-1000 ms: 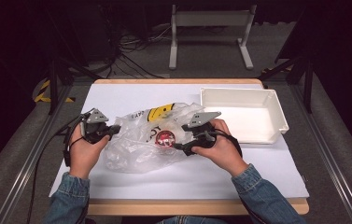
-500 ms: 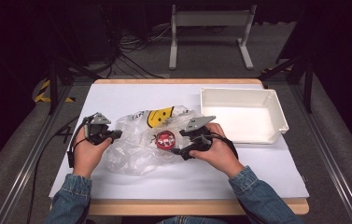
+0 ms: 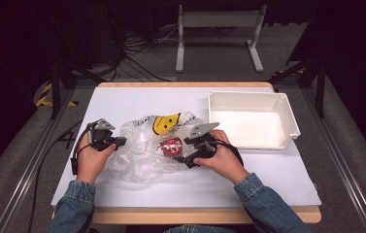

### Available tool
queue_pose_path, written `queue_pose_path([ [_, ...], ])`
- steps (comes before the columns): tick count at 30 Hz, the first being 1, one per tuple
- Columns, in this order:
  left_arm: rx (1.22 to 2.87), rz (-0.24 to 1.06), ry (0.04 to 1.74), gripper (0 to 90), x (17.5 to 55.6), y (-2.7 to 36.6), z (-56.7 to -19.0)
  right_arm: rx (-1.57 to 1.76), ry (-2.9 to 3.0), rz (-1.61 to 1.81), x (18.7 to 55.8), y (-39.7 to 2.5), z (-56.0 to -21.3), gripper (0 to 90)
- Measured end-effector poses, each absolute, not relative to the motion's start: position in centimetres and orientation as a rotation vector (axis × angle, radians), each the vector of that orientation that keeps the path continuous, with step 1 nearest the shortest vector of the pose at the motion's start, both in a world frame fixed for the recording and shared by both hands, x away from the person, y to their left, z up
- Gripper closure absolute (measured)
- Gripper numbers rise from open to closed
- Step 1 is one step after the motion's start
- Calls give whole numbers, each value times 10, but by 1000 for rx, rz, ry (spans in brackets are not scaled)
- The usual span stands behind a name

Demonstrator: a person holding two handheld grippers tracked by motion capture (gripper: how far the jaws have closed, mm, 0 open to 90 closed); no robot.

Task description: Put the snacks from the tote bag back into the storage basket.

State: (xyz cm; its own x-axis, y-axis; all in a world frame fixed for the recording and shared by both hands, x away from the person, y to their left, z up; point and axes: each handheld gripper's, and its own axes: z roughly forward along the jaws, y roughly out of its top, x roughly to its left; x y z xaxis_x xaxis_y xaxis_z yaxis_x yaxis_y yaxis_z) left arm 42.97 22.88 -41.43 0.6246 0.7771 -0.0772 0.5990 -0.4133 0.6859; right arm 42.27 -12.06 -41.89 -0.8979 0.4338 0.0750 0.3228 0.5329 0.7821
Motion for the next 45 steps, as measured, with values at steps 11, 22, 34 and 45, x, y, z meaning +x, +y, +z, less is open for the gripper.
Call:
queue_pose_path([
  [11, 2112, 284, 1099, 678, 433, 231, -420, 618, 2635, 1303, 427, -105, -427, 151],
  [22, 1928, 394, 1038, 304, 420, 241, -384, 601, 2639, 1291, 429, -99, -432, 184],
  [34, 1956, 380, 739, 215, 393, 200, -345, 609, 2622, 1305, 430, -95, -434, 178],
  [45, 2072, 293, 630, 272, 411, 160, -369, 613, 2619, 1312, 430, -94, -435, 177],
])
